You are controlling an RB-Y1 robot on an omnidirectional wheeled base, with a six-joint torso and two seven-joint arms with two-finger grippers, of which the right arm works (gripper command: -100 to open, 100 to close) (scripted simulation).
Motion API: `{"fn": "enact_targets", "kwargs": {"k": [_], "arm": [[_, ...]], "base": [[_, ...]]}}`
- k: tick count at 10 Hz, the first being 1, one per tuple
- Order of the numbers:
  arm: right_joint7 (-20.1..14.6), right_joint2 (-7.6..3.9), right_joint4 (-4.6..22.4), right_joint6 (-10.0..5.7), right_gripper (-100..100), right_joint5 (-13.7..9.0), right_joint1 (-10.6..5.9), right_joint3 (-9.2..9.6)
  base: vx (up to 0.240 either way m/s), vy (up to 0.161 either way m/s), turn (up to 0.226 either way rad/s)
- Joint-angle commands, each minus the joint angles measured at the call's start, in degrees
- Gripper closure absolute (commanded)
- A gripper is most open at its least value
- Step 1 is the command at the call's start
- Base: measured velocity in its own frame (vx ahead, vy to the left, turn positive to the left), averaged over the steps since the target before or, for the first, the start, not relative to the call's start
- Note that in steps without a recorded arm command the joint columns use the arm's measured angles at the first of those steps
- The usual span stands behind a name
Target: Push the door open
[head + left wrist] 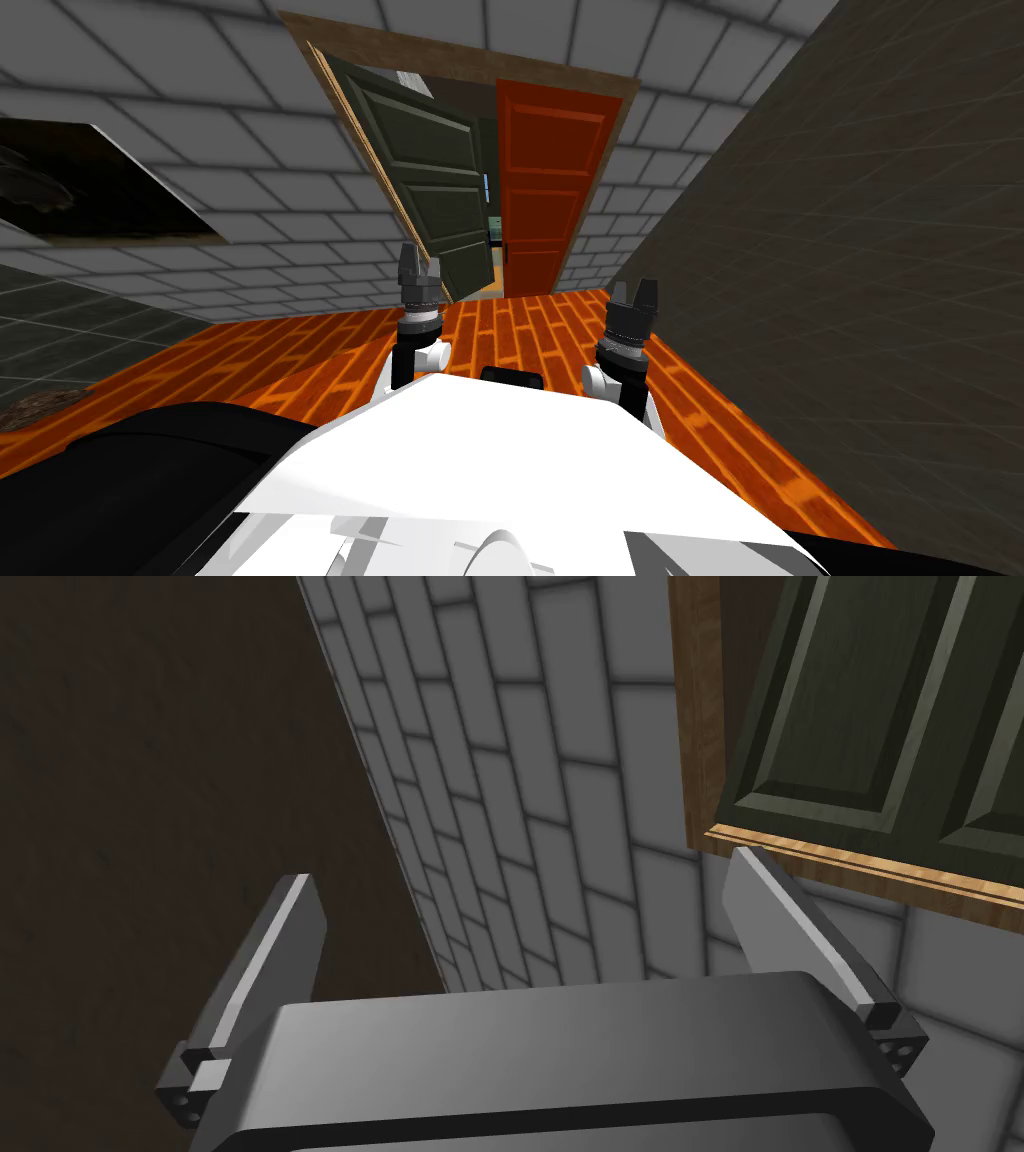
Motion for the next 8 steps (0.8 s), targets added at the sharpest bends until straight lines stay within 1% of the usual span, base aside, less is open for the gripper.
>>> {"fn": "enact_targets", "kwargs": {"k": [1,4,8], "arm": [[-1.51,-0.66,1.61,-0.44,-100,-1.17,-0.29,0.25],[-3.96,-1.54,4.22,-1.15,-100,-3.08,-0.76,0.64],[-8.76,-2.82,9.32,-2.54,-100,-6.81,-1.68,1.42]], "base": [[0.076,0.001,0.136],[0.146,0.025,0.11],[0.158,0.009,0.146]]}}
